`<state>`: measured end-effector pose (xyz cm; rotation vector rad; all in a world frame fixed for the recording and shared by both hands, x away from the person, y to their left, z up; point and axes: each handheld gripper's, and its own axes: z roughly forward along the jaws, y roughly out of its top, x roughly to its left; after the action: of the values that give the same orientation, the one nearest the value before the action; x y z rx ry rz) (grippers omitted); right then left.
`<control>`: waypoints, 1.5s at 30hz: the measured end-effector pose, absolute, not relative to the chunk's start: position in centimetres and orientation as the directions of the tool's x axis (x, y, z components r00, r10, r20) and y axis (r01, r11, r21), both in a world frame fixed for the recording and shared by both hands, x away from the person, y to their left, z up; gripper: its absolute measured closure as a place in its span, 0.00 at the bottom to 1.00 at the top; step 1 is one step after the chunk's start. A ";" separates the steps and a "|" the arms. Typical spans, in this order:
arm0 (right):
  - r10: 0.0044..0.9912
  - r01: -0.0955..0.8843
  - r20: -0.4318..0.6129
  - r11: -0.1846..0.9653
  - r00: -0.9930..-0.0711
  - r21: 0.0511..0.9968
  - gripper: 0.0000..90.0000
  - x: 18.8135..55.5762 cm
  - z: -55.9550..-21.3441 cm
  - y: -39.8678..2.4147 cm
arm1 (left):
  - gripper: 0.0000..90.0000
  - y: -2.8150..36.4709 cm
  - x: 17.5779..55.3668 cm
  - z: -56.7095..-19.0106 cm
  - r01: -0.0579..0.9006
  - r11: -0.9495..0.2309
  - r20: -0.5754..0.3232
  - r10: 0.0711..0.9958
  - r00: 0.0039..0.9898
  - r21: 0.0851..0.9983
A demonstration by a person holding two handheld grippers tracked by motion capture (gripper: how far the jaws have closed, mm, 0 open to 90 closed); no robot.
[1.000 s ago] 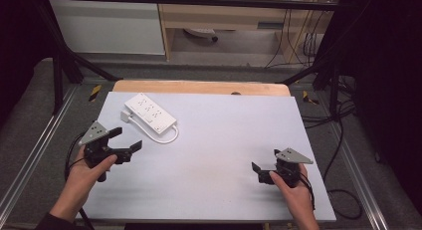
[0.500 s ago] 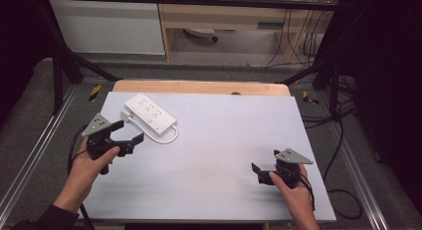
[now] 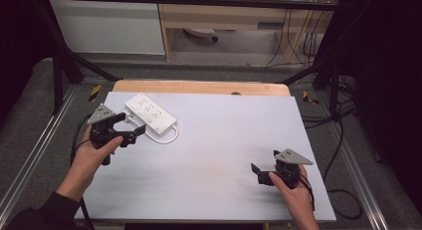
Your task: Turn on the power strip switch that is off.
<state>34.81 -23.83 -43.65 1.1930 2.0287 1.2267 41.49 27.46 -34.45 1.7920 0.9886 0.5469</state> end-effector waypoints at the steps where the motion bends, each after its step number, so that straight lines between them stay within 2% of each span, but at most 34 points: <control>1: 0.864 0.431 0.033 0.217 -0.503 0.876 0.03 34.8 -43.6 -23.8 | 0.10 27.4 41.7 -34.5 0.385 -0.194 -0.067 0.819 0.570 0.902; 20: 0.861 0.439 0.045 0.212 -0.506 0.873 0.03 34.7 -43.7 -23.7 | 0.09 27.9 44.5 -34.9 0.391 -0.140 -0.084 0.860 0.503 0.910; 45: 0.857 0.443 0.055 0.209 -0.512 0.872 0.03 34.8 -43.7 -23.6 | 0.10 28.2 47.6 -35.8 0.372 -0.118 -0.080 0.876 0.476 0.921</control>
<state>34.79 -23.62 -43.67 1.2044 2.0449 1.2435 47.57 28.15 -35.82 1.7046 1.0761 0.6186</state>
